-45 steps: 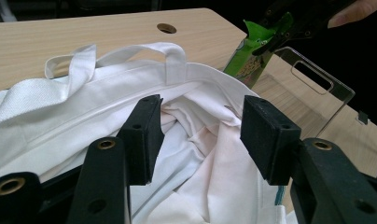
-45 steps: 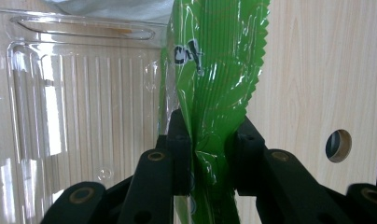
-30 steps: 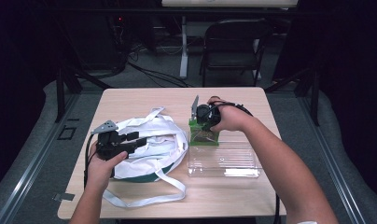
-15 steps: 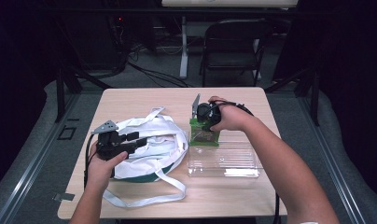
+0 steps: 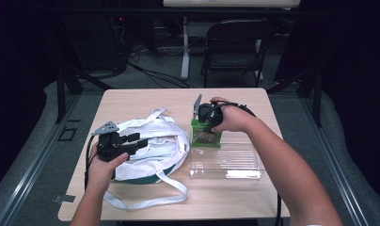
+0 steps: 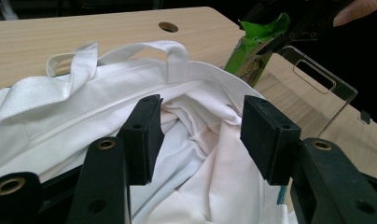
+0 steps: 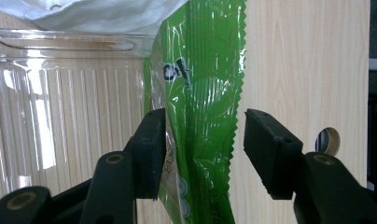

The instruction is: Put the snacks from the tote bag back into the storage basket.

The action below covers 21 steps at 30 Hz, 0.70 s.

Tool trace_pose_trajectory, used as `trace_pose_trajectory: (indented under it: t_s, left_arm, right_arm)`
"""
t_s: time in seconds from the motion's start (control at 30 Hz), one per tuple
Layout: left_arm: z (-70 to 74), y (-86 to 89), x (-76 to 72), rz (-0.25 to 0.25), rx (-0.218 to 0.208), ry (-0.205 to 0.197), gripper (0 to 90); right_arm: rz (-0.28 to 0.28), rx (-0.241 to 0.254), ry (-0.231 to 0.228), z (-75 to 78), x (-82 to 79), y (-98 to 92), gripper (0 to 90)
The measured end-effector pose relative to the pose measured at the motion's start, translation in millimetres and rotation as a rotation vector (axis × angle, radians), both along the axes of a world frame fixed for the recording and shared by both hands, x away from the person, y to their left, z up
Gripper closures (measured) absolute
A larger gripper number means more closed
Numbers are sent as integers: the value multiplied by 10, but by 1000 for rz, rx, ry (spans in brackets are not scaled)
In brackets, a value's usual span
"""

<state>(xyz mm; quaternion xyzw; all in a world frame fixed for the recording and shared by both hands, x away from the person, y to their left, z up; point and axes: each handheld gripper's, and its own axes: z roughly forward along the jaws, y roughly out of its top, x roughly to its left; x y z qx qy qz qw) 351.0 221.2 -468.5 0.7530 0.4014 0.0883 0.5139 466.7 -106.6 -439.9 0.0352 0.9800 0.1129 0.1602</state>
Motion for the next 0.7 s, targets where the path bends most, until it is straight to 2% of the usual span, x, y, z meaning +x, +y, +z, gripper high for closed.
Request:
trace_pose_trajectory:
  t_s: [0.7]
  left_arm:
    - [-3, -1, 10, 3, 0, 1, 482]
  right_arm:
    - [-11, 55, 15, 81, -14, -17, 439]
